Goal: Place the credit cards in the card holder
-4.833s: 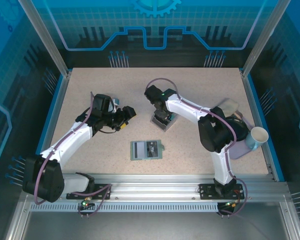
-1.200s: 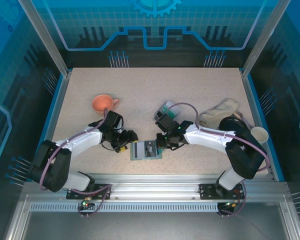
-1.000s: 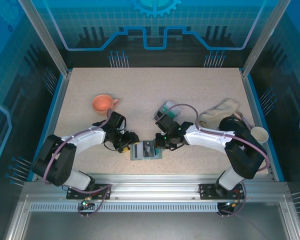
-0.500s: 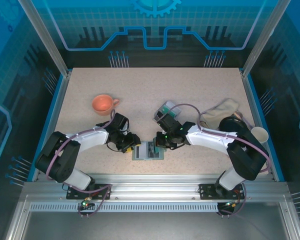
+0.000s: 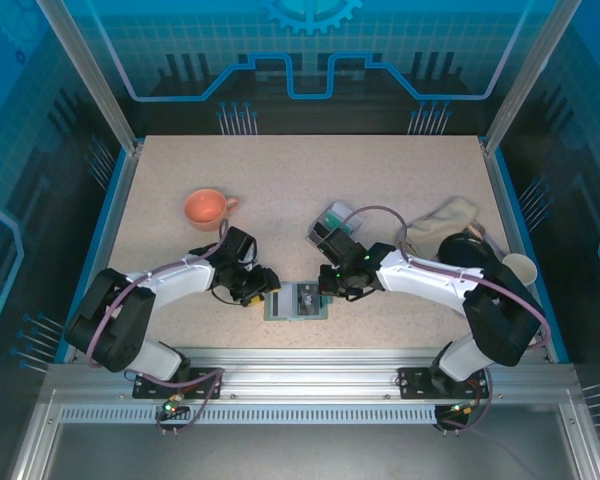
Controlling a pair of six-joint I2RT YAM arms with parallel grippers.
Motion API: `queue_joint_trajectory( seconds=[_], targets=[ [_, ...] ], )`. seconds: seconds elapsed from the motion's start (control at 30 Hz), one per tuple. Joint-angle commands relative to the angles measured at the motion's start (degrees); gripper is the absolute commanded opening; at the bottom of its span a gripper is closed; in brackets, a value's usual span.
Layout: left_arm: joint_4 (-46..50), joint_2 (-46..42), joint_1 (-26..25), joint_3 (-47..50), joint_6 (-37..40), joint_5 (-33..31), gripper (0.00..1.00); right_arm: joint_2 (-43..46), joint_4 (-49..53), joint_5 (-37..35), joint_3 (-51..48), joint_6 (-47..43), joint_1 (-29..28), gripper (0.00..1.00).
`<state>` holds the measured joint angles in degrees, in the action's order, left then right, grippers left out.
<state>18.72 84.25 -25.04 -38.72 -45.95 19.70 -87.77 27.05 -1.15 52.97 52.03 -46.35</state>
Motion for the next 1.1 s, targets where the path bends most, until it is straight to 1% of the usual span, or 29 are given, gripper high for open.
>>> queue_joint_trajectory(
  seconds=[0.0,0.37,0.47,0.53,0.6,0.7,0.73,0.8,0.93,1.07],
  targets=[
    [1.85,-0.48,-0.36,0.83,1.58,-0.98,0.52,-1.73,1.61,-1.71,1.07,-0.75,-0.14,0.02],
    [0.33,3.30,-1.59,0.67,1.57,-0.70,0.46,-3.98,-3.17,-0.10,-1.89,0.47,-0.29,0.02],
    [0.26,3.54,-1.76,0.92,1.45,-1.13,0.44,-2.93,-7.13,0.89,-5.20,1.81,-0.21,0.02],
    [0.52,3.43,-1.77,1.11,1.23,-1.62,0.42,-1.31,-7.57,-0.59,-6.59,2.40,-0.22,0.02],
    [0.60,3.34,-1.77,1.33,1.11,-1.86,0.41,0.11,-7.30,-1.33,-7.37,2.08,-0.13,0.02],
    [1.23,3.11,-1.77,1.36,1.11,-2.34,0.39,2.27,-1.53,-3.87,-6.58,0.85,-0.06,0.03],
    [1.01,2.91,-1.69,1.50,1.01,-2.43,0.39,2.89,-2.91,-2.83,-7.73,0.96,0.17,0.03],
    [0.35,3.02,-1.77,1.72,0.95,-2.18,0.38,2.22,-6.27,-0.46,-9.57,1.38,0.25,0.03],
    [0.28,3.82,-1.85,1.10,0.85,-1.51,0.36,-1.11,-7.60,-0.72,-9.82,2.37,-1.12,0.02],
    [-0.09,3.67,-1.95,1.50,0.47,-1.60,0.35,-1.10,-9.16,-0.04,-8.53,1.84,-1.59,0.02]
  ],
)
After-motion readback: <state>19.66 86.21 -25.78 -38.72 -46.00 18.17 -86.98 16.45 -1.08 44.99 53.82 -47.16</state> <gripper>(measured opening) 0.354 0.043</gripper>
